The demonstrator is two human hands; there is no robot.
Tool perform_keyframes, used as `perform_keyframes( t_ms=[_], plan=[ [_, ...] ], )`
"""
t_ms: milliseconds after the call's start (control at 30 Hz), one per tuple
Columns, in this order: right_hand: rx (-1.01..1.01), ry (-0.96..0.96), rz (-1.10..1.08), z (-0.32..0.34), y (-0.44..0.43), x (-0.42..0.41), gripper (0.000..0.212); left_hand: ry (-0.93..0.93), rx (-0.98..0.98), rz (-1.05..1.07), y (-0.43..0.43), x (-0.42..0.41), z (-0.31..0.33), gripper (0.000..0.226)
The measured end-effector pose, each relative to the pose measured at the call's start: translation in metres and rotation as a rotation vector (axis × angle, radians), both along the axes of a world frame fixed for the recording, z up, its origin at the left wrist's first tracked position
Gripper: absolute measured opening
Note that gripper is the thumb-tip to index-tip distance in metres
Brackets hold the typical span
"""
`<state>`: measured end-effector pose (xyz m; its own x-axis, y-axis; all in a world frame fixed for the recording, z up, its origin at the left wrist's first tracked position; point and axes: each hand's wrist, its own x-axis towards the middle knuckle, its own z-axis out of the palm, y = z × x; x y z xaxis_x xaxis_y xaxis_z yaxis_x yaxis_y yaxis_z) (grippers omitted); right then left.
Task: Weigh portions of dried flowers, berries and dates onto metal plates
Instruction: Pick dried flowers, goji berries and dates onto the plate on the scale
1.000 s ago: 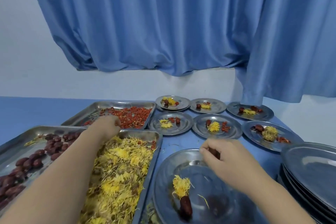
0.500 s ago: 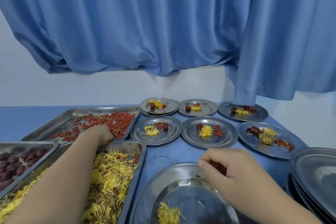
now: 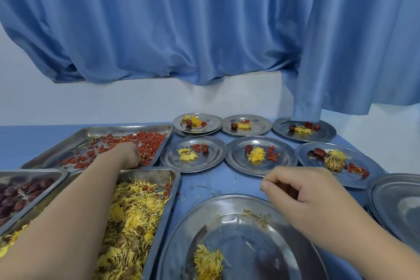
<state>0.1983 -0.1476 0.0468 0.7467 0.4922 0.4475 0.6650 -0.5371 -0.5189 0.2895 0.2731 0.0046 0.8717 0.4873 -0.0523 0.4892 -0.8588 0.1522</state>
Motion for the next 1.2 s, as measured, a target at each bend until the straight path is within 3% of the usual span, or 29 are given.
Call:
perform_keyframes(
  t_ms=[233,533,767,1000,1200],
  plan=[
    [-0.028,-0.029,-0.007,0.000,-0.003,0.002,0.023,-0.161,-0.106,-0.032,0.003,-0.011,0.009,0.022],
    [0.012,-0.029,0.007,0.004,-0.004,0.001,0.026,-0.379,-0.455,-0.091,-0.004,-0.033,0.037,0.018],
    [0.119,-0.037,0.029,0.017,-0.006,-0.006,0.026,-0.411,-0.565,-0.275,-0.076,-0.075,0.060,0.015],
    [0.182,-0.050,0.001,0.039,-0.020,-0.019,0.022,-0.324,-0.853,-0.487,-0.167,-0.123,0.076,0.019],
    [0.218,0.016,0.005,0.025,-0.050,-0.055,0.018,-0.334,-0.709,-0.572,-0.223,-0.160,0.060,0.019]
  ],
)
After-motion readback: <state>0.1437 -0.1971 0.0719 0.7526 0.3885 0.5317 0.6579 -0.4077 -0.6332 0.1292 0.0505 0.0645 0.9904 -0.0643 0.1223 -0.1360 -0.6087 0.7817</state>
